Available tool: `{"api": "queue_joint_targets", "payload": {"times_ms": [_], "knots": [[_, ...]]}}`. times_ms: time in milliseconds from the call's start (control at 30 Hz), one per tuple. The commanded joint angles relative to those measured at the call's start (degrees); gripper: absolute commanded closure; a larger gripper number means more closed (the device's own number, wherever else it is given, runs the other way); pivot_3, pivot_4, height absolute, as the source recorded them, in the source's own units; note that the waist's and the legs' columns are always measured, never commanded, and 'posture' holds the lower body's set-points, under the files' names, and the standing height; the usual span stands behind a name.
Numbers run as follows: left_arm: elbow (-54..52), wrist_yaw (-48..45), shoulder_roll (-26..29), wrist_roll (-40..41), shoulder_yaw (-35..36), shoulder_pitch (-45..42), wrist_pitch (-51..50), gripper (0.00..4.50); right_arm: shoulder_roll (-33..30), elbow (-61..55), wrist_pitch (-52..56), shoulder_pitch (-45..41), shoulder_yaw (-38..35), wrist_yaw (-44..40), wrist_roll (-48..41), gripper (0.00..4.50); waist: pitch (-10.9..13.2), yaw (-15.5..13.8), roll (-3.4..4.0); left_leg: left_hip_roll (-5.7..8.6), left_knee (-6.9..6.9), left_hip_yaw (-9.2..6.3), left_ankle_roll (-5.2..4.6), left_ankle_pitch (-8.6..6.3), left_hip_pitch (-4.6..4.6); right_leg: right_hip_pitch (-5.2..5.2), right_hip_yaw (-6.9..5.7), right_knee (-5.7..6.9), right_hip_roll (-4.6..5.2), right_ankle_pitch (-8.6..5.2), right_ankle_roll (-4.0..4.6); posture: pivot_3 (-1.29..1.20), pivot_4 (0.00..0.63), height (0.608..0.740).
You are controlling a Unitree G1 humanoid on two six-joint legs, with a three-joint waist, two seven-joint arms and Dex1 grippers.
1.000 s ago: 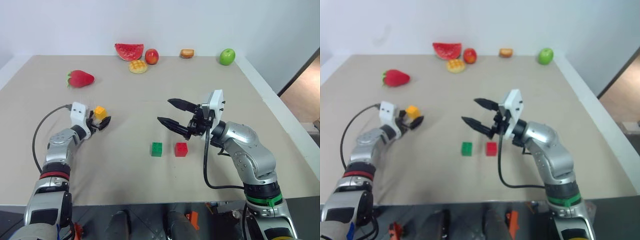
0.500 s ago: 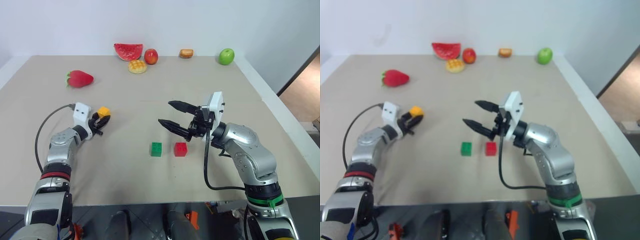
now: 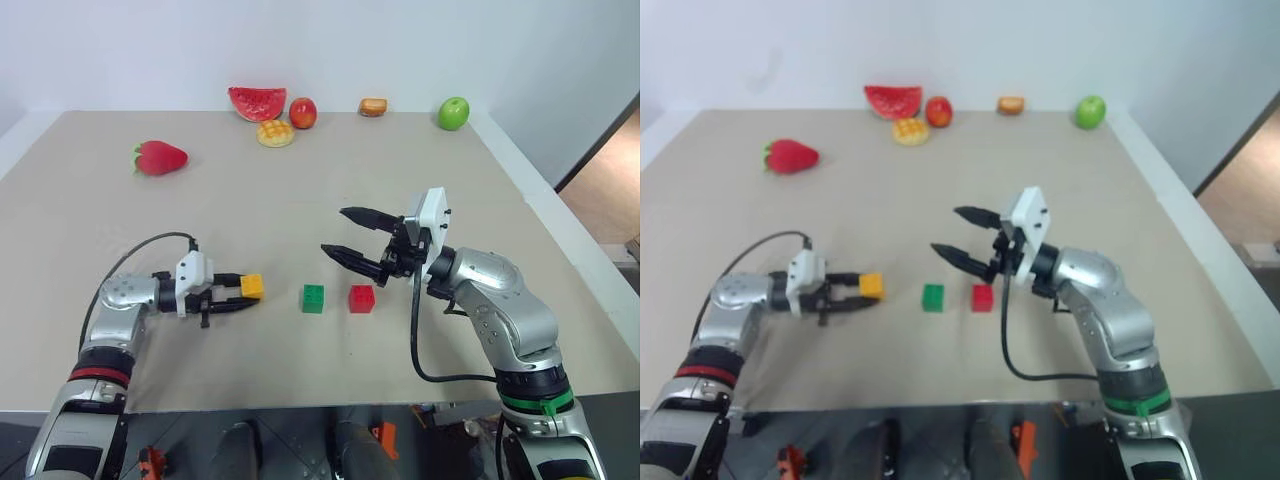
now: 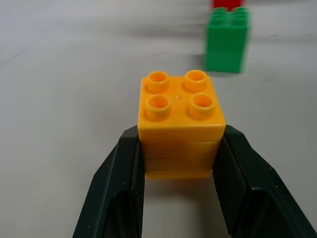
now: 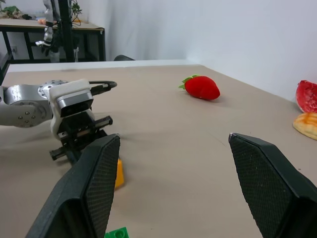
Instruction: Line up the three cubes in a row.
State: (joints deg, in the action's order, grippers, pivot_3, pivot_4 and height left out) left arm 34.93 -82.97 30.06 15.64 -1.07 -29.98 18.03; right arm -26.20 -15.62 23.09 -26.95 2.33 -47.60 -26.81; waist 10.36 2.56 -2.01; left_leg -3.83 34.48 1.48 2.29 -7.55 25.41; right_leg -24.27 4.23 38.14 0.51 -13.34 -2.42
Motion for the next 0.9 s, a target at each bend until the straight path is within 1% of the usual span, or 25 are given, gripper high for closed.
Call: {"api": "queue_joint_targets", "payload": {"times_ms": [33,167,267,467,633,767,900], "knots": [[-0.9,-2.1,-0.3,0.6,-0.7,-1.9,1.7,3.17,-0.5,-2.2,-0.5,0.1,-1.2,0.1,-0.8,0.87,0.0,0.0,0.0,0.0,0.0,0.0,0.0,0.0,0.0,-0.01,0.0,0.0,-0.01,0.0,0.0,0.0,0.15,0.74],[0.0,-3.8,-0.6,1.2,-1.1,-2.0,0.9,3.17,-0.8,-2.8,-0.2,0.5,-1.4,0.3,-1.0,0.87,0.0,0.0,0.0,0.0,0.0,-0.01,-0.01,0.0,0.0,-0.01,0.0,0.0,-0.02,0.0,0.0,0.0,0.15,0.74],[2.8,-5.0,-0.9,0.7,-1.3,-2.8,1.6,3.17,-1.1,-3.2,-0.1,0.9,-1.5,0.3,-1.1,0.87,0.0,0.0,0.0,0.0,0.0,-0.01,-0.01,0.0,0.0,-0.01,0.0,0.0,-0.02,-0.01,-0.01,0.0,0.15,0.74],[6.4,-7.3,-3.1,1.5,-1.2,-5.4,0.0,3.17,-1.4,-3.3,-0.1,0.8,-1.5,0.4,-1.1,0.87,0.0,0.0,0.0,0.0,0.03,-0.02,-0.02,0.0,0.01,0.0,0.0,0.0,-0.02,0.0,-0.02,0.0,0.15,0.74],[10.2,-9.2,-3.8,0.2,-1.5,-7.1,1.7,3.17,-2.1,-4.4,0.8,1.4,-1.9,-0.3,-2.3,0.87,0.0,0.0,0.0,0.0,0.04,-0.03,-0.02,0.0,0.03,-0.01,0.0,0.0,-0.03,0.0,-0.03,0.0,0.15,0.74],[13.3,-9.5,-3.7,0.1,-2.9,-8.5,3.1,3.17,-9.0,-7.6,4.4,6.4,-3.4,-7.0,-6.7,0.87,0.0,-0.2,0.0,0.01,0.04,-0.07,-0.03,0.0,0.03,0.02,-0.01,0.0,-0.04,-0.02,-0.05,0.0,0.15,0.74],[15.5,-9.5,-3.7,0.3,-3.9,-9.6,4.5,3.17,-15.6,-7.3,4.0,10.6,-4.8,-12.5,-7.7,0.87,0.0,-0.2,-0.01,0.03,0.08,-0.06,-0.05,-0.02,0.01,0.06,0.01,-0.01,-0.01,-0.03,-0.05,0.0,0.15,0.74]]}}
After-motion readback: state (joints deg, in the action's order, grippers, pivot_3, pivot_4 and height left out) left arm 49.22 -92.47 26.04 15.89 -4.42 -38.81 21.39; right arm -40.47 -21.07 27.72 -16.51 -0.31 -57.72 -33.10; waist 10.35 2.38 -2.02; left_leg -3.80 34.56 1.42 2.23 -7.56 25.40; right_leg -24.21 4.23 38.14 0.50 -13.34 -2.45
